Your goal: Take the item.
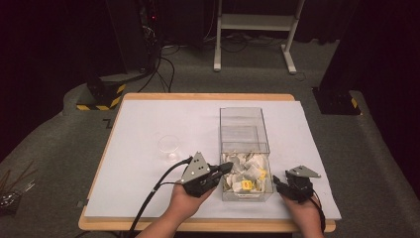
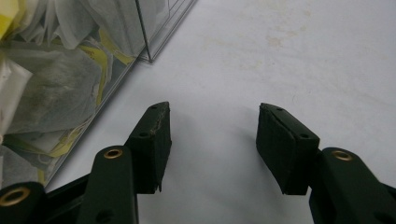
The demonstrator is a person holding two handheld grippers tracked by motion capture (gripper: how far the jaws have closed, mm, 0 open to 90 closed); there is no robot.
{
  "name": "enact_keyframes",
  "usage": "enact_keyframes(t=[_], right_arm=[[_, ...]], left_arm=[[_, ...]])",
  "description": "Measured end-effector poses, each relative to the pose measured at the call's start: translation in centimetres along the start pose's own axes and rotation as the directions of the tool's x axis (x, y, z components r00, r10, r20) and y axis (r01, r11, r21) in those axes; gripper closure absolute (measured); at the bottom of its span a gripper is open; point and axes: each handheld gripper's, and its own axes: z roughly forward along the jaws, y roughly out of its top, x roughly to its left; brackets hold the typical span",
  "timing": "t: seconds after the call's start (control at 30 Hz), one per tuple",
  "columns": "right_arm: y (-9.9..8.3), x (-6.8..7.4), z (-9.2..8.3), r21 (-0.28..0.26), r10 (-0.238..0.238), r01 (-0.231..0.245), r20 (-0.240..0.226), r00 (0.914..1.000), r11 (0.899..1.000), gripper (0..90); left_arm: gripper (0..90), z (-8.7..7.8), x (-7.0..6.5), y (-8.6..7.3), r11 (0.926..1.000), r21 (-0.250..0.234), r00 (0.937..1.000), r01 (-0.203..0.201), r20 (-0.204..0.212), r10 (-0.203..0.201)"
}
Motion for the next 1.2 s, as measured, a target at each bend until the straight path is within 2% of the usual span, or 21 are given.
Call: enact_keyframes(t=[0.8, 1.2], right_arm=[[0.0, 0.0, 0.0, 0.0, -0.002, 0.002, 0.0, 1.0, 1.0, 45.2], [0.0, 0.0, 0.0, 0.0, -0.001, 0.001, 0.0, 1.0, 1.0, 45.2]], left_arm=[[90.0, -0.6, 0.2, 2.3, 0.9958, -0.091, 1.0, -0.004, -0.005, 0.003], [90.0, -0.8, 0.1, 3.8, 0.9911, -0.13, 0.9996, -0.028, -0.008, 0.027]])
